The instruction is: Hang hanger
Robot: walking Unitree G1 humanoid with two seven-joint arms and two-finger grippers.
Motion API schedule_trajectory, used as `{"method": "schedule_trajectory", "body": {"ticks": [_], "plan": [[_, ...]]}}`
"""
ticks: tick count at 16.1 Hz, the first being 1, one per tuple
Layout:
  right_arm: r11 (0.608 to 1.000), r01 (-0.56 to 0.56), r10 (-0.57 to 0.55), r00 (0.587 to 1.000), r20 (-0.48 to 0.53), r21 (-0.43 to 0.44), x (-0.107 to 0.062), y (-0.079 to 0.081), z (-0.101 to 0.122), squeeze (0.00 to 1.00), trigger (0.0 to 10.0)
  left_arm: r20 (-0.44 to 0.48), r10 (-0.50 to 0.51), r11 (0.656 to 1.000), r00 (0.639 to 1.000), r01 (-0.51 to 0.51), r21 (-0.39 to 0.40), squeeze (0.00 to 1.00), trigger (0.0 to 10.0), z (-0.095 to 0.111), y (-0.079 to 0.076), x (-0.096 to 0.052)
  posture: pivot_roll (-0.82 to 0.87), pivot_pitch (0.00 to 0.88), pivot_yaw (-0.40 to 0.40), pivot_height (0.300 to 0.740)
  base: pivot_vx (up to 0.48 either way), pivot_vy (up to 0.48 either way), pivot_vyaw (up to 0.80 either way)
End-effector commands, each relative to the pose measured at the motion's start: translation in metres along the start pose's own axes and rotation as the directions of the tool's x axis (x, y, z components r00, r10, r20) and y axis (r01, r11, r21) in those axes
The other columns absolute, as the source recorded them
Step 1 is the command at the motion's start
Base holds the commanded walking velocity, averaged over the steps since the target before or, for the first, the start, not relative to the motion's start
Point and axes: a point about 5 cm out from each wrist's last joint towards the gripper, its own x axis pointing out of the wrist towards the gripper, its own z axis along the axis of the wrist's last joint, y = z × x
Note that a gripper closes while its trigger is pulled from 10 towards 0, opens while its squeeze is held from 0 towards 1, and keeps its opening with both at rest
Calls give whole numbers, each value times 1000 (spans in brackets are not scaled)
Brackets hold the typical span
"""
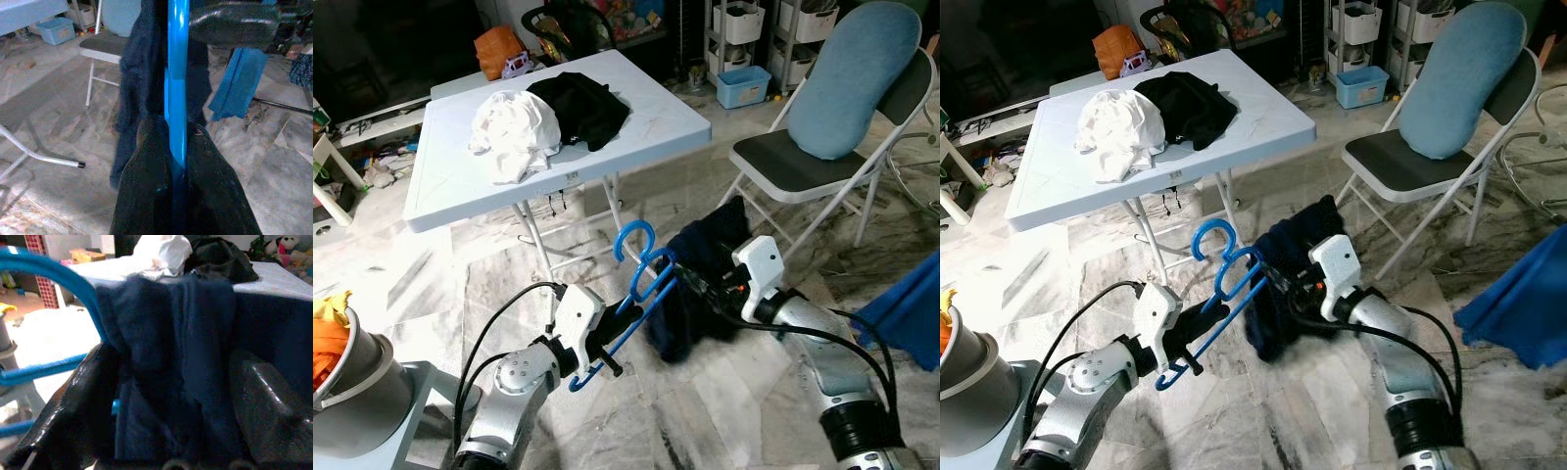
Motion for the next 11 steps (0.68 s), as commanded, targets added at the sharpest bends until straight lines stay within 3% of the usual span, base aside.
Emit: {"method": "schedule_trajectory", "body": {"ticks": [1, 7, 10, 11], "plan": [[1000, -23, 23, 1000, 2, 0, 5, 3, 1, 0, 0, 54, -3, 1000, 999, 1, 30, 0, 0, 14, 3, -2, -135, 0, 144, 740, 0, 0, 0], [999, -23, 24, 999, -23, 27, 7, 7, -10, 0, 0, 76, -92, 995, 993, 89, 42, 0, 0, 24, -10, -1, -128, 0, 139, 740, 0, 0, 0], [1000, 7, -6, 1000, -24, 20, 7, 3, -11, 0, 0, 72, -114, 993, 991, 111, 50, 0, 0, 26, -12, -3, -126, 0, 138, 740, 0, 0, 0], [998, 59, -58, 998, -30, 15, 6, -5, -12, 0, 0, 73, -117, 992, 990, 114, 50, 0, 0, 28, -12, -5, -126, 0, 136, 740, 0, 0, 0]]}}
